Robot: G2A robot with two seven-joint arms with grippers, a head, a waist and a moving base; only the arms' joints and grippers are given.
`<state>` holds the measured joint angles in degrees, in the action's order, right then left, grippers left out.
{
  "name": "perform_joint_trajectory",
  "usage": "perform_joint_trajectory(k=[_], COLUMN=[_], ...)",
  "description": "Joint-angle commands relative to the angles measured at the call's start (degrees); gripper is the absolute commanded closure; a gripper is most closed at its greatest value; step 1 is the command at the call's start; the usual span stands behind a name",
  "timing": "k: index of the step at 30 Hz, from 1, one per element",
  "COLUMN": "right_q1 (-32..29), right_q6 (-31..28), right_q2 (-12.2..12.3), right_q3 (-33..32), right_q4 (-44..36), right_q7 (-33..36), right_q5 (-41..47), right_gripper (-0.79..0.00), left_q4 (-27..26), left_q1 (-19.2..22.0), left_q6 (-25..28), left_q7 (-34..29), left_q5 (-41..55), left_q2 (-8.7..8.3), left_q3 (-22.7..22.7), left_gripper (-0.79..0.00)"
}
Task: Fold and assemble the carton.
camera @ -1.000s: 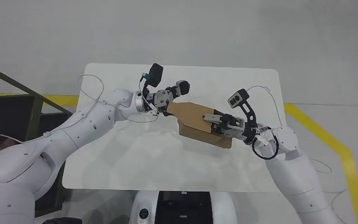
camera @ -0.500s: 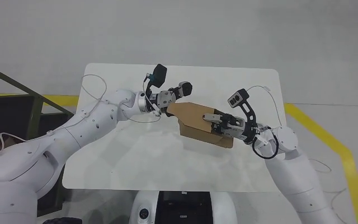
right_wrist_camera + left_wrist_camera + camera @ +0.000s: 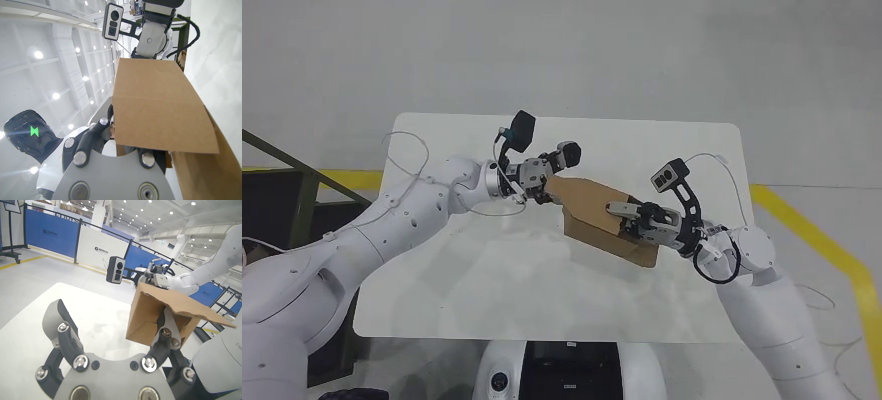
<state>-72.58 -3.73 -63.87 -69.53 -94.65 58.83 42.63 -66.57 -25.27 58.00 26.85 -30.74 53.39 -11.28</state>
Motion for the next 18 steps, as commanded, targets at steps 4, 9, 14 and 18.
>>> perform_joint_trajectory(k=[4, 9, 14, 18], right_q1=[-0.01, 0.12, 0.36, 0.43], right_q6=[-0.05, -0.03, -0.04, -0.20], right_q2=[0.05, 0.02, -0.01, -0.07], right_q3=[-0.51, -0.57, -0.65, -0.59], right_q4=[0.18, 0.30, 0.82, 0.89], right_q7=[0.04, 0.14, -0.11, -0.31], right_q5=[-0.04, -0.03, -0.30, -0.20], right_gripper=[0.000, 0.000, 0.000, 0.000], left_q4=[-0.40, -1.00, -3.40, -5.10], left_q1=[-0.74, -1.62, -2.52, -3.09], left_q6=[0.00, 0.00, 0.00, 0.00], left_q7=[1.05, 2.51, 4.46, 4.98], left_q5=[-0.47, -0.30, -1.30, -2.29], left_q2=[-1.65, -3.46, -5.06, -5.93], left_q3=[-0.40, -1.35, -2.49, -2.84], left_gripper=[-0.785, -0.785, -0.785, -0.785])
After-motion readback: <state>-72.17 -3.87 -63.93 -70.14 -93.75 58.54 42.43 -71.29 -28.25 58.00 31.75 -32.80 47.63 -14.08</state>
